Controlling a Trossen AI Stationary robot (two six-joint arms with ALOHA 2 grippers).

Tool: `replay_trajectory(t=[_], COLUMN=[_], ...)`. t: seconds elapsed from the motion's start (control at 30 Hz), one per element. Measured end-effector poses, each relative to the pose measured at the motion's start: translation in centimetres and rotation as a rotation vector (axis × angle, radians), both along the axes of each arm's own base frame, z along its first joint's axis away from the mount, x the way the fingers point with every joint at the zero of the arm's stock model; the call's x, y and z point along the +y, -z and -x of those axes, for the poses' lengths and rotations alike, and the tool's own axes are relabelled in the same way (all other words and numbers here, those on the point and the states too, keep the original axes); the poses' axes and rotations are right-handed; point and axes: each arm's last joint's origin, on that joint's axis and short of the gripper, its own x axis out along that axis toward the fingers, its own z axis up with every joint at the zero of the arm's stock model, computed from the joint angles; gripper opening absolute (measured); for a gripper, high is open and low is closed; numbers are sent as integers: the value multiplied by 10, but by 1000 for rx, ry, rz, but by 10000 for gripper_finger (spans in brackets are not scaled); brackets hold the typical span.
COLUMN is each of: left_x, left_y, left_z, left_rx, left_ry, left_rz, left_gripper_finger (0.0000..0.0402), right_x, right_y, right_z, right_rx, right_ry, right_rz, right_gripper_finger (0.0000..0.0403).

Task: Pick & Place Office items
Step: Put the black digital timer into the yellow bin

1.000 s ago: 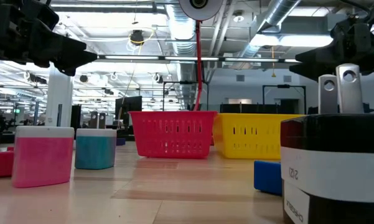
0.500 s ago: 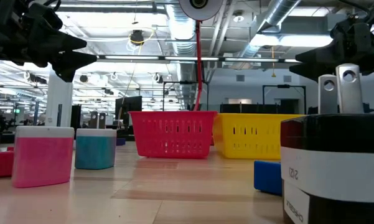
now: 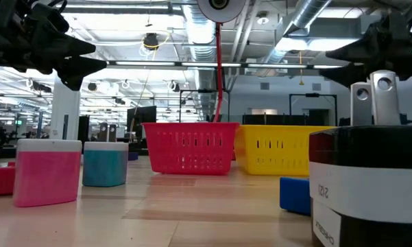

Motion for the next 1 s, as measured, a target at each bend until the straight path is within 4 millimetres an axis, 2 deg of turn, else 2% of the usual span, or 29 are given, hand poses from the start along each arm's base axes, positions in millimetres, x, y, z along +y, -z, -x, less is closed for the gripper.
replay_trajectory(t=[0.1,0.33,0.53,0.63,0.8,1.0], left_x=[0,0,0,0,0,0], left_y=[0,0,0,0,0,0], left_z=[0,0,0,0,0,0], left_rx=[0,1,3,3,2,2], left_ry=[0,1,1,1,1,1], left_rz=[0,-42,-62,-63,-64,-64], left_gripper_finger=[208,208,208,208,208,208], right_x=[1,4,5,3,-3,-7], right_y=[5,4,-11,-24,-31,-43], right_z=[0,-1,0,3,-4,-31], right_rx=[51,37,-92,-110,61,314], right_ry=[-14,-36,-45,49,227,297], right_rz=[-15,-36,-14,-10,-61,-228], right_gripper_finger=[281,297,297,297,297,295])
